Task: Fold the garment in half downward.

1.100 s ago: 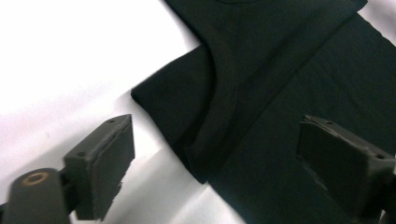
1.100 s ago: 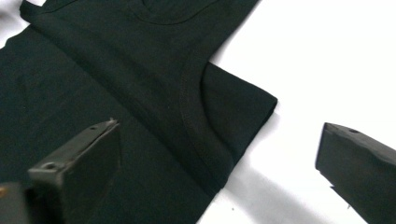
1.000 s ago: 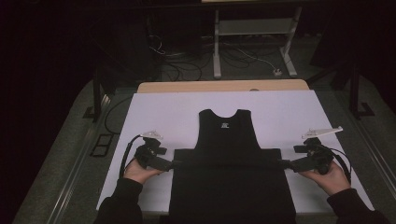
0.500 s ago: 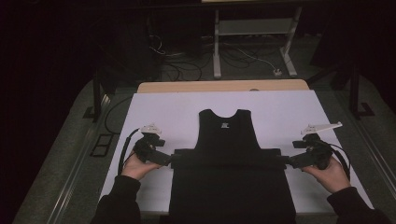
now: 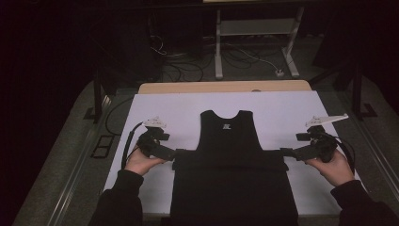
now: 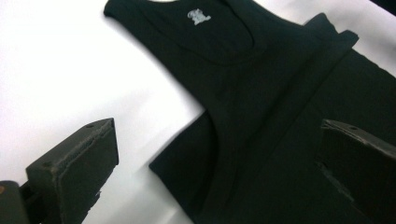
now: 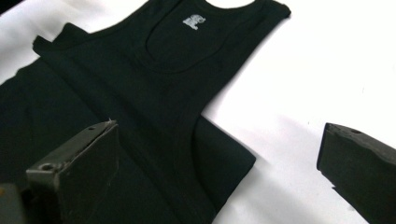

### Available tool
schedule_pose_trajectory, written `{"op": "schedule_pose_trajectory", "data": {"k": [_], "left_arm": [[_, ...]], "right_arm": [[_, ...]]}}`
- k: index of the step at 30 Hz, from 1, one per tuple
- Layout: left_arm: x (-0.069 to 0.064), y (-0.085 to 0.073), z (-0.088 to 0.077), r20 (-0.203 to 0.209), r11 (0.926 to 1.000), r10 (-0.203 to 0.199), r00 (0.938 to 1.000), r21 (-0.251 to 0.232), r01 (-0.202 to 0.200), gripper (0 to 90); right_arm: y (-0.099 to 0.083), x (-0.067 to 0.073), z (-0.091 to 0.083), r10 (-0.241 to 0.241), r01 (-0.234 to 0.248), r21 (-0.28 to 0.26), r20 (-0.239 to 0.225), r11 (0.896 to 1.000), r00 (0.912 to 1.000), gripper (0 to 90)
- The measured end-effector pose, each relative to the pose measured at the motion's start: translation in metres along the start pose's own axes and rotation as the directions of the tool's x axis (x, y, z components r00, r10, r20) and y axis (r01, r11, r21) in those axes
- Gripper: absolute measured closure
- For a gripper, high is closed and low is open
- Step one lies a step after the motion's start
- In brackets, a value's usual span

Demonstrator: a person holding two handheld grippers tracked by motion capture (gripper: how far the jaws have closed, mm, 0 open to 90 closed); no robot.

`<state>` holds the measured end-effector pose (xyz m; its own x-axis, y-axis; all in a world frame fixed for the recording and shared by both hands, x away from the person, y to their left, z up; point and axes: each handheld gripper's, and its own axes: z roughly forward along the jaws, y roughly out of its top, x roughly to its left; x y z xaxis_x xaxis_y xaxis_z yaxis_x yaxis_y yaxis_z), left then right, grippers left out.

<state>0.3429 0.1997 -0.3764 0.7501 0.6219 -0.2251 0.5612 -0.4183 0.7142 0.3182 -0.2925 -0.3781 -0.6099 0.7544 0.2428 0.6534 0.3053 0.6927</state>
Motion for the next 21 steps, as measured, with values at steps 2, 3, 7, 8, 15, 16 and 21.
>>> {"op": "schedule_pose_trajectory", "data": {"k": [2, 3, 7, 8, 15, 16, 21], "left_arm": [[-0.001, 0.004, 0.001, 0.005, 1.0, 0.007, 1.0, -0.004, -0.007, 0.0], [-0.001, 0.007, 0.001, 0.002, 0.9999, 0.011, 0.9999, -0.001, -0.011, 0.0], [-0.002, 0.016, 0.002, 0.005, 0.9996, 0.029, 0.9996, 0.001, -0.029, 0.0], [-0.002, 0.018, 0.002, 0.008, 0.9995, 0.03, 0.9995, -0.002, -0.03, 0.0], [0.006, 0.031, 0.002, 0.01, 0.9993, 0.035, 0.9993, 0.01, -0.035, 0.0], [0.006, 0.033, 0.002, 0.01, 0.9995, 0.031, 0.9995, 0.006, -0.032, 0.0], [0.01, 0.04, 0.003, 0.009, 0.9994, 0.033, 0.9994, 0.004, -0.033, 0.0]], "right_arm": [[0.004, 0.0, -0.001, -0.004, 0.004, -0.006, 0.001, 1.0, 1.0, 0.0], [0.006, -0.001, -0.002, -0.007, 0.007, -0.007, -0.004, 1.0, 1.0, 0.0], [0.013, -0.003, -0.003, -0.01, 0.01, -0.01, -0.007, 1.0, 0.9999, 0.0], [0.015, -0.004, -0.002, -0.013, 0.013, -0.008, -0.007, 1.0, 0.9999, 0.0], [0.027, -0.009, 0.0, -0.01, 0.01, -0.004, -0.008, 1.0, 0.9999, 0.0], [0.029, -0.01, 0.0, -0.009, 0.009, -0.003, -0.01, 1.0, 0.9999, 0.0], [0.036, -0.015, 0.001, -0.002, 0.001, -0.008, -0.013, 1.0, 0.9999, 0.0]]}}
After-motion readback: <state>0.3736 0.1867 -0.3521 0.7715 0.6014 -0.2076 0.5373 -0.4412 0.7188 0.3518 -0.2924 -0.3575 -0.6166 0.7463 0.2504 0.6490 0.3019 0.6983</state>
